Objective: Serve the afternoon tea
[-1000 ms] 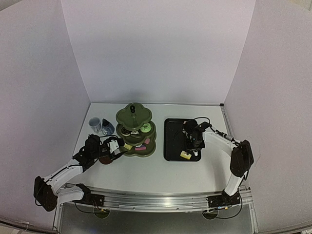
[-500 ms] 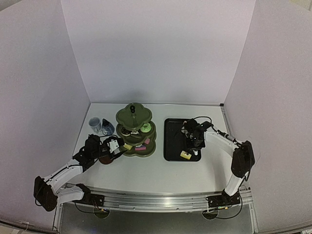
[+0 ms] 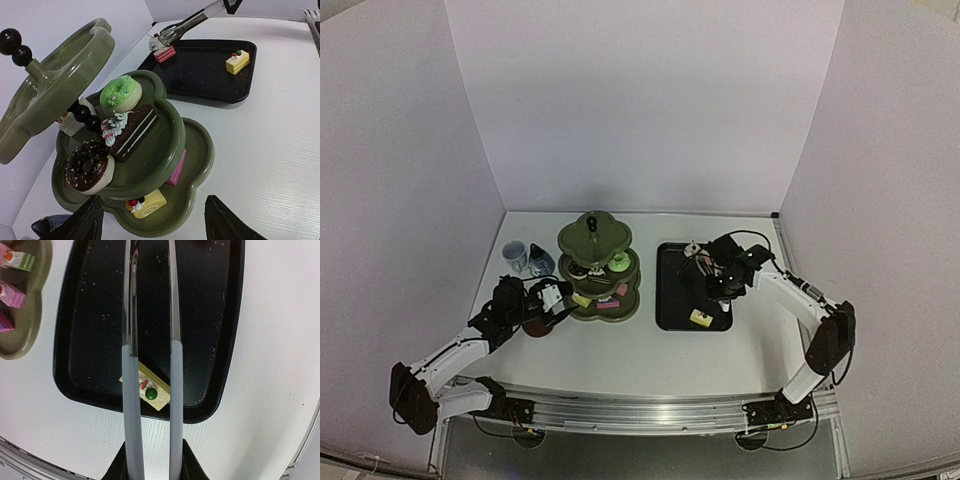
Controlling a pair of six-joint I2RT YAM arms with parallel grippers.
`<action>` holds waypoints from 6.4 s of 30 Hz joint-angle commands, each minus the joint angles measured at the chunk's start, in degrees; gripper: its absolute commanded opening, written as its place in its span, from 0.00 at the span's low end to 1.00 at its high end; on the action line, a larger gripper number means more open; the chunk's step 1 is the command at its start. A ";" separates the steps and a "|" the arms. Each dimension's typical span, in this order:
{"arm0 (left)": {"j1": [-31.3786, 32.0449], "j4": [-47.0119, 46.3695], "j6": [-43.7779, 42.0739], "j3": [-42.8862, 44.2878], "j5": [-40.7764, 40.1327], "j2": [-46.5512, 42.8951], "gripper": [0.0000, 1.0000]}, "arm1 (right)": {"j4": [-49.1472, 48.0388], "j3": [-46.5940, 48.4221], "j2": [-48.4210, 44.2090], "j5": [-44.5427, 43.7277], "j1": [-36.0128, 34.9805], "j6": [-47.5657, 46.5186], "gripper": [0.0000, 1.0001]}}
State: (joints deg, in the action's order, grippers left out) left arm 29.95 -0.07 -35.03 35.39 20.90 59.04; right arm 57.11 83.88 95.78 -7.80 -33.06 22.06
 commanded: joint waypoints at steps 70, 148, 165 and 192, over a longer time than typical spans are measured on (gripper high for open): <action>-15.76 -2.01 22.24 -7.20 -0.85 -6.71 0.71 | 15.35 6.60 -9.80 6.90 -3.60 -8.92 0.01; -15.77 0.33 15.93 -7.81 -0.84 -4.03 0.71 | 19.79 -11.83 -14.28 -5.03 -1.93 -45.69 0.00; -15.77 -2.15 15.98 -8.95 -0.75 -4.19 0.71 | 10.47 -5.57 -5.63 -6.78 -1.92 -39.20 0.00; -15.75 -4.57 16.42 -10.43 -0.58 -5.04 0.71 | 15.70 -3.55 0.80 10.51 -2.20 -2.96 0.09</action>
State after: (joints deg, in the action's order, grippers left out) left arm 14.45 -1.65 -18.25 25.42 20.29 54.65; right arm 69.26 79.92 95.94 1.02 -35.12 11.94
